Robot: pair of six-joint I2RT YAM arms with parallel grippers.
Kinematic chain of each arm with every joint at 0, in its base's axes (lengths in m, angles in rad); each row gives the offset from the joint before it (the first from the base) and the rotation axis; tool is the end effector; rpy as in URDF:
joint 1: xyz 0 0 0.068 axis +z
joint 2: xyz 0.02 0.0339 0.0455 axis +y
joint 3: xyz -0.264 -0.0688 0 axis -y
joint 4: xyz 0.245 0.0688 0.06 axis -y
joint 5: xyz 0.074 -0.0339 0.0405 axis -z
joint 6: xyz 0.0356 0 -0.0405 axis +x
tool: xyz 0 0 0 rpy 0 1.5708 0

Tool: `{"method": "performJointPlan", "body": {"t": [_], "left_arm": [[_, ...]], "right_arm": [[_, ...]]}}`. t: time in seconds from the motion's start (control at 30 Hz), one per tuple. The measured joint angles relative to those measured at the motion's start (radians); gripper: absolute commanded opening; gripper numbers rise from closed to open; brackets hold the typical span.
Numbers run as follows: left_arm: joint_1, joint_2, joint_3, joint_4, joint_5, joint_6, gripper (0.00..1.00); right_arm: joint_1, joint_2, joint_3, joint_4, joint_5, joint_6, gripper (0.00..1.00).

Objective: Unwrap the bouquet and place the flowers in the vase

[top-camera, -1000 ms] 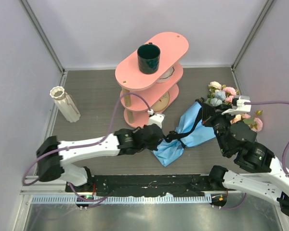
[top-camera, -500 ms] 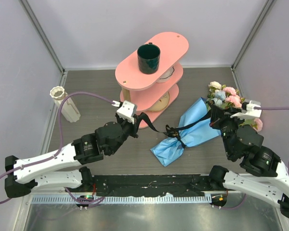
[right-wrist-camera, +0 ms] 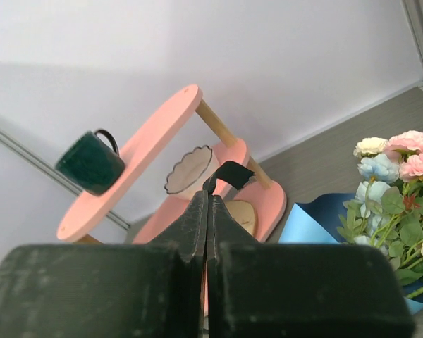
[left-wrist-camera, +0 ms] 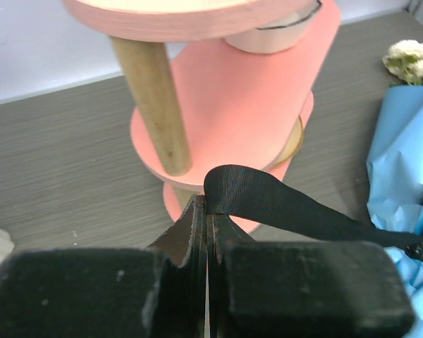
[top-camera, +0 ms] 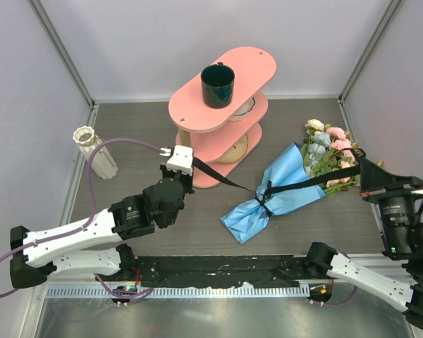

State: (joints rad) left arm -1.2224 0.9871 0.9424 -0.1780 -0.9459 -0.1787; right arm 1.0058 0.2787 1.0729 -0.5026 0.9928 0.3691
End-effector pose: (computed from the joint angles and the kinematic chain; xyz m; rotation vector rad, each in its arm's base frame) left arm 0.1003 -0.1917 0.3618 0.2274 1.6890 -0.1953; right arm 0.0169 -0.0290 0.4298 0.4382 1.3632 0.5029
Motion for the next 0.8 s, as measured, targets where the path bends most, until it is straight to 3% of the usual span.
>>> {"method": "performJointPlan", "body": {"t": [0.33, 0.8], "left_arm": [[0.019, -0.087, -0.014, 0.028, -0.108, 0.031, 0.00], [0.021, -0.040, -0.016, 0.047, -0.154, 0.068, 0.02]], "right_arm": [[0.000, -0.124, 0.035, -0.097, 0.018, 0.034, 0.01], [0.000, -0.207, 0.039, -0.263, -0.044, 0.111, 0.01]]}}
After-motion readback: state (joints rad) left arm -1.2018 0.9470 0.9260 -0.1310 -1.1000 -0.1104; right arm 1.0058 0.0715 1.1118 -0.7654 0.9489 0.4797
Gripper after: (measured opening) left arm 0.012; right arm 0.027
